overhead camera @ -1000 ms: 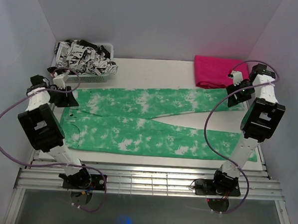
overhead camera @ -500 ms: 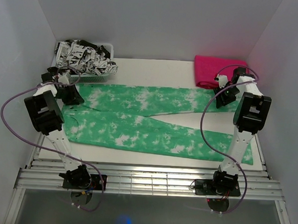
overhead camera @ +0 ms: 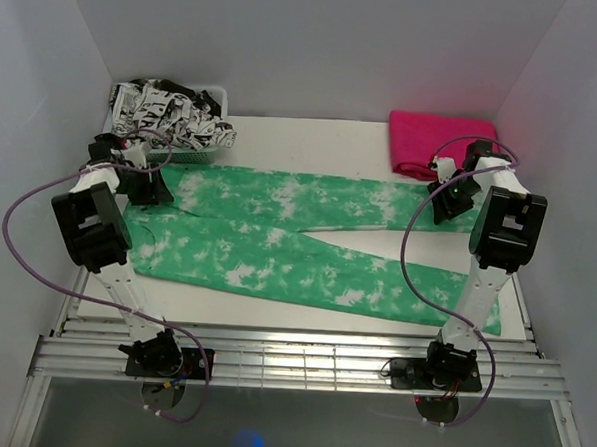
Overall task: Fold and stack the trousers
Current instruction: Flatten the trousers out
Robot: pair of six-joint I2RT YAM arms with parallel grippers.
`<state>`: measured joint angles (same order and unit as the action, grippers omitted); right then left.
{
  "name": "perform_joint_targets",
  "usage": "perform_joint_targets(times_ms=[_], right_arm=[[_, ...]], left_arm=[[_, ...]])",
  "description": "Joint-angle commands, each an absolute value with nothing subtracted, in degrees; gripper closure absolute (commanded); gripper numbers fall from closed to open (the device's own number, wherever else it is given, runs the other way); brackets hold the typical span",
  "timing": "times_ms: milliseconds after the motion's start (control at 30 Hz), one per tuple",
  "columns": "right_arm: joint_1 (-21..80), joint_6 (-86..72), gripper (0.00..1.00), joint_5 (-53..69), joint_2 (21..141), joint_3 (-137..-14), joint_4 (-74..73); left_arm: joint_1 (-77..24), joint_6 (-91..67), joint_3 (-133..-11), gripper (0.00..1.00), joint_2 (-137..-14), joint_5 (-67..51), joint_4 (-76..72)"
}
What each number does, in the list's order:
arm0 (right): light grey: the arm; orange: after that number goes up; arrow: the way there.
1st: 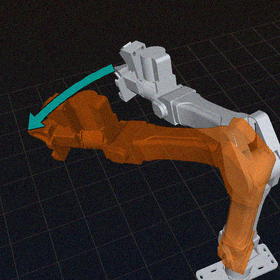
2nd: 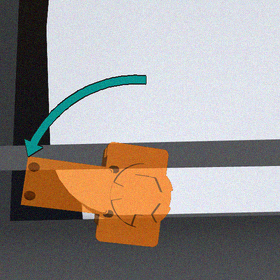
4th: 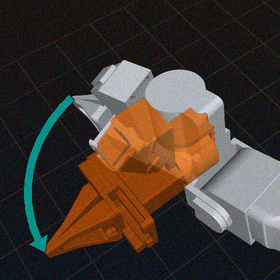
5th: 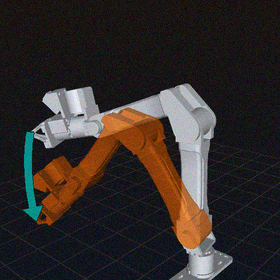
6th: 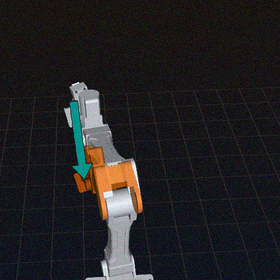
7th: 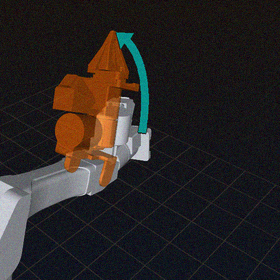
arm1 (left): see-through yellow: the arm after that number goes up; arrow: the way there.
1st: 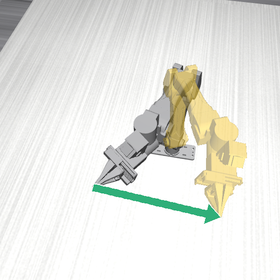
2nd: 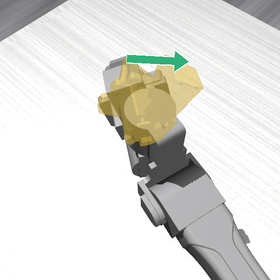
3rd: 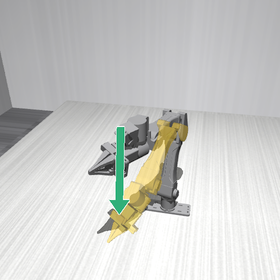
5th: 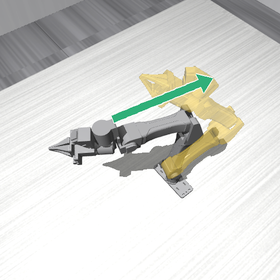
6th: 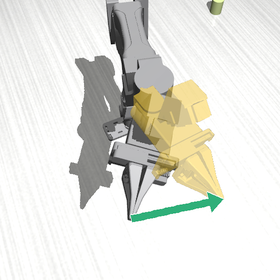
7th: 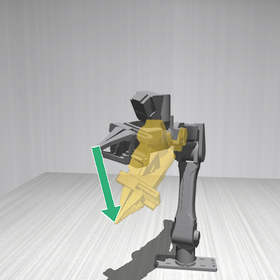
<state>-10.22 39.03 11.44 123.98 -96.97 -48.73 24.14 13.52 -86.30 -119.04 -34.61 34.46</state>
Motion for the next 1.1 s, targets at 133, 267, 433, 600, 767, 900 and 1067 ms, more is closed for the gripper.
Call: perform_joint_targets(times_ms=[133,267,433,600,767,900,1067], right_arm=[[-10.99,44.37,0.44,11.25,114.10,-91.09,-56.07],[-11.25,47.28,0.43,10.89,109.60,-83.25,-54.85],[-11.16,44.39,0.43,14.41,112.23,-84.89,-54.92],[-11.25,45.96,0.45,13.71,112.07,-82.98,-55.55],[-11.60,48.86,0.45,12.13,107.68,-74.72,-54.76],[-13.00,50.53,0.43,13.62,103.37,-75.40,-55.98],[-17.83,63.69,0.38,16.79,97.40,-80.42,-63.01]], left_arm=[[24.43,25.39,-74.36,0.33,-103.71,-31.82,37.09],[24.35,26.37,-71.37,0.33,-104.15,-29.80,37.09],[24.35,25.75,-67.60,0.35,-104.33,-29.01,37.61],[24.96,30.39,-60.92,0.35,-99.24,-25.41,36.92],[25.66,34.10,-55.11,0.32,-94.31,-22.77,34.02],[26.54,33.57,-59.56,0.27,-92.21,-28.11,35.93],[27.16,43.40,-68.19,0.24,-88.95,-36.03,44.37]])
